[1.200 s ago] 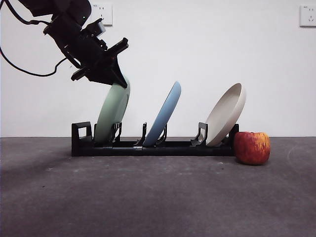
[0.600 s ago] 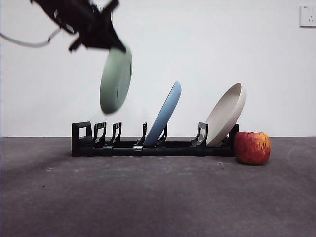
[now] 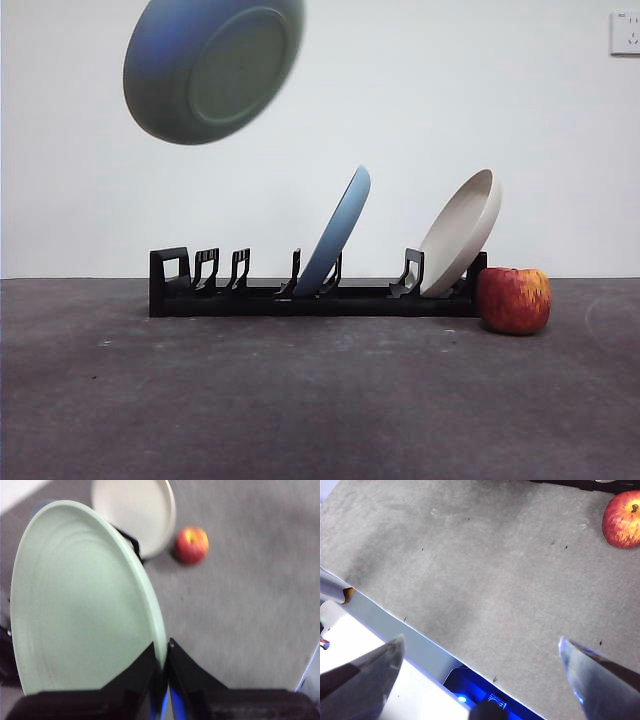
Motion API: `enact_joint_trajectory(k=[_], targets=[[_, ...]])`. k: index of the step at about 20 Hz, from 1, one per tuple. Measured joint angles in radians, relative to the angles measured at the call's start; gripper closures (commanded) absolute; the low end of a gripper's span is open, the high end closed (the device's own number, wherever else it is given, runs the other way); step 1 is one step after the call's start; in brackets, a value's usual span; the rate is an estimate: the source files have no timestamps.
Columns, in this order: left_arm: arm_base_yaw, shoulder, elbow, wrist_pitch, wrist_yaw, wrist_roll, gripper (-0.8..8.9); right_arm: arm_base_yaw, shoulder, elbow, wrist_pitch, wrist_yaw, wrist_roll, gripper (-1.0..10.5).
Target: Take the green plate from the plate rack,put the plate on the table,take the apple from the table,put the apple in the plate
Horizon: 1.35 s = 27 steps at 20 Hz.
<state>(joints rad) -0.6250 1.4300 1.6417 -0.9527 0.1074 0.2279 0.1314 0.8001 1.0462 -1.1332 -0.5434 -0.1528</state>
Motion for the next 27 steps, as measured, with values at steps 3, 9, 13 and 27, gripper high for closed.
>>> enact_joint_trajectory(k=[3,9,13,27], targets=[[-0.156,0.002,-0.071,0.013,-0.207,0.016,8.21,0.0,0.0,0.0,0.0,0.0,0.005,2.3],[-0.396,0.01,-0.412,0.24,-0.417,0.016,8.21,0.0,0.001,0.0,0.0,0.0,0.007,2.3],[-0.495,0.055,-0.606,0.402,-0.539,0.025,8.21,0.0,0.001,0.0,0.0,0.0,0.008,2.3],[-0.544,0.255,-0.751,0.656,-0.649,0.082,7.99,0.0,0.001,0.0,0.0,0.0,0.008,2.3]])
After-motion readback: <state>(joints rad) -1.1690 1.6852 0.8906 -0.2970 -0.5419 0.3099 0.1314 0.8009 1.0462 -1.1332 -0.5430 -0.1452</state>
